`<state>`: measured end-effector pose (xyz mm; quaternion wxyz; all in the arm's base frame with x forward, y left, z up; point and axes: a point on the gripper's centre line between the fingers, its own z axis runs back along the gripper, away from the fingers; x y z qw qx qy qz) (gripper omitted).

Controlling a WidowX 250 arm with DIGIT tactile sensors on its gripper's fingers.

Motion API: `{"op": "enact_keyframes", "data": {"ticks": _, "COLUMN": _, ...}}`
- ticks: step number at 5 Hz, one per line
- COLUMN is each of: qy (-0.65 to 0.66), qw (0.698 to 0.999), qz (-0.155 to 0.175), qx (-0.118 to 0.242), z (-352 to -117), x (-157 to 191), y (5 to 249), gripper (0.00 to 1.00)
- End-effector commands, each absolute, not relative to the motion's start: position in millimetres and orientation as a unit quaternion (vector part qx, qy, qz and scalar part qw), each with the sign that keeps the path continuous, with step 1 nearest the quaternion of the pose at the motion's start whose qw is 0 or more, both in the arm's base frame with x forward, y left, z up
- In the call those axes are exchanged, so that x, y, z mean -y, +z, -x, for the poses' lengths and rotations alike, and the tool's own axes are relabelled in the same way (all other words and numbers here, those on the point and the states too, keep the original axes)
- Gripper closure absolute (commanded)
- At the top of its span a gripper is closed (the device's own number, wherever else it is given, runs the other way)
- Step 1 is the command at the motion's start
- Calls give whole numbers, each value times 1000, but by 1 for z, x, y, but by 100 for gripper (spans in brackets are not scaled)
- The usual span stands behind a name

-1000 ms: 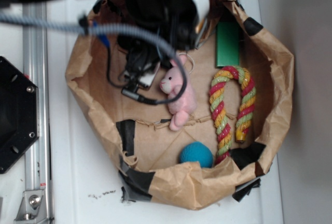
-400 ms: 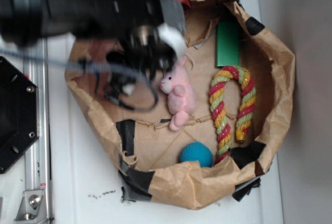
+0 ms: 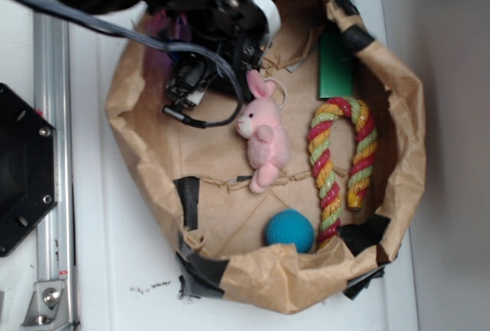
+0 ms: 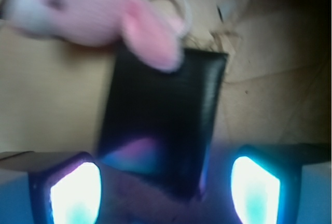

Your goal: Grab the black box.

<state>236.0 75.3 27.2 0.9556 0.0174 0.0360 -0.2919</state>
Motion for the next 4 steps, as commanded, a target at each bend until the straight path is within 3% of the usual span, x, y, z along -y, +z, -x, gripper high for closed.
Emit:
{"op": "enact_keyframes", "data": {"ticks": 1, "qy": -321, "qw": 944, "qz": -64, "qx": -41, "z": -258, "x": -53, "y": 26, "gripper": 0}}
{"op": "enact_keyframes", "data": {"ticks": 2, "qy": -310, "qw": 950, "qz": -6, "qx": -26, "z": -260, "x": -55, "y": 27, "gripper": 0}}
{"op": "enact_keyframes", "data": {"ticks": 3, "qy": -272, "qw": 962, "qz": 11, "qx": -22, "z": -264, "x": -54, "y": 32, "gripper": 0}}
{"op": "enact_keyframes", "data": {"ticks": 4, "qy": -222, "qw": 974, "qz": 31, "qx": -19, "z": -265, "x": -55, "y": 31, "gripper": 13}}
